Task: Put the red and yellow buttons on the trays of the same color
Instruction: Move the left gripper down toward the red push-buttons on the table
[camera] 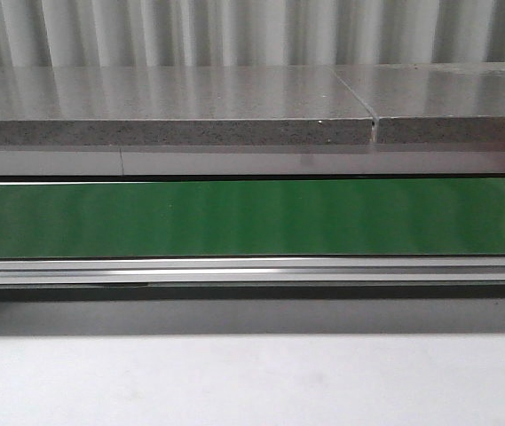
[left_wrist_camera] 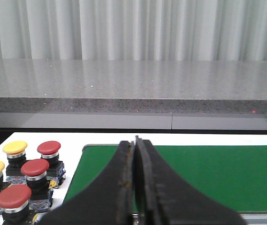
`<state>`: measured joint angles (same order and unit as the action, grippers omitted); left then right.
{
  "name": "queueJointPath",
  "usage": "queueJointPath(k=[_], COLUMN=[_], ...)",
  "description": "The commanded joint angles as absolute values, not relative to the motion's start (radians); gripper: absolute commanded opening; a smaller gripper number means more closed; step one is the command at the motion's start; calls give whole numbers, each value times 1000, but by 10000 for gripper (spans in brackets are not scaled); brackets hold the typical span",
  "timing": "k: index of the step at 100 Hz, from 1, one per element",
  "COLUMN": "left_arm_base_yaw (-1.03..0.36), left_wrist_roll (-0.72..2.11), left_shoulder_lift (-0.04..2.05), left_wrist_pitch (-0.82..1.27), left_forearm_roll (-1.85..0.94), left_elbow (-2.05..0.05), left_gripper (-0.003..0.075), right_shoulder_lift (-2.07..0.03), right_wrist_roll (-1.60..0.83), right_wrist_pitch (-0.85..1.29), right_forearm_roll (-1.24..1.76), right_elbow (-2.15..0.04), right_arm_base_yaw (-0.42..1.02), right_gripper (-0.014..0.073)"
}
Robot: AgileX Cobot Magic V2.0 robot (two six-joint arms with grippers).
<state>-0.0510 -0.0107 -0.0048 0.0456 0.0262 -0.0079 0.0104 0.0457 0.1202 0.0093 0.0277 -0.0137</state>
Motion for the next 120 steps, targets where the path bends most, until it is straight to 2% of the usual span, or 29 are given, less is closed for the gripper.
queueJointPath(k=[1,19,37,46,73,105,110,115,120], left_arm_base_yaw=[-55,-55,-55,-55,-55,-55,-55,-55,-55], left_wrist_roll=[-12,-12,-12,-12,-12,-33,-63,-69,-69], left_shoulder_lift=[-33,71,302,415,614,693,692,692,692], left_wrist_pitch=[-8,223,599,702,766,809,816,824,840], left_forearm_roll=[15,-18,-18,-18,-73,-108,-108,-108,-108], left_elbow=[-36,-235,-512,-610,-690,-690,-690,-690,-690], left_gripper=[-21,-21,-21,-21,-21,-17,7,62,160], right_shoulder_lift=[19,19,19,19,19,19,19,19,19], right_wrist_roll=[43,43,43,43,43,43,43,43,43], right_wrist_pitch=[34,34,34,34,34,34,34,34,34], right_forearm_roll=[0,0,0,0,0,0,0,0,0], right_elbow=[12,12,12,12,12,12,12,12,12], right_arm_base_yaw=[-20,-20,-20,-20,-20,-20,-20,-20,-20], right_gripper=[-68,-68,-68,-68,-68,-68,-68,-68,-68])
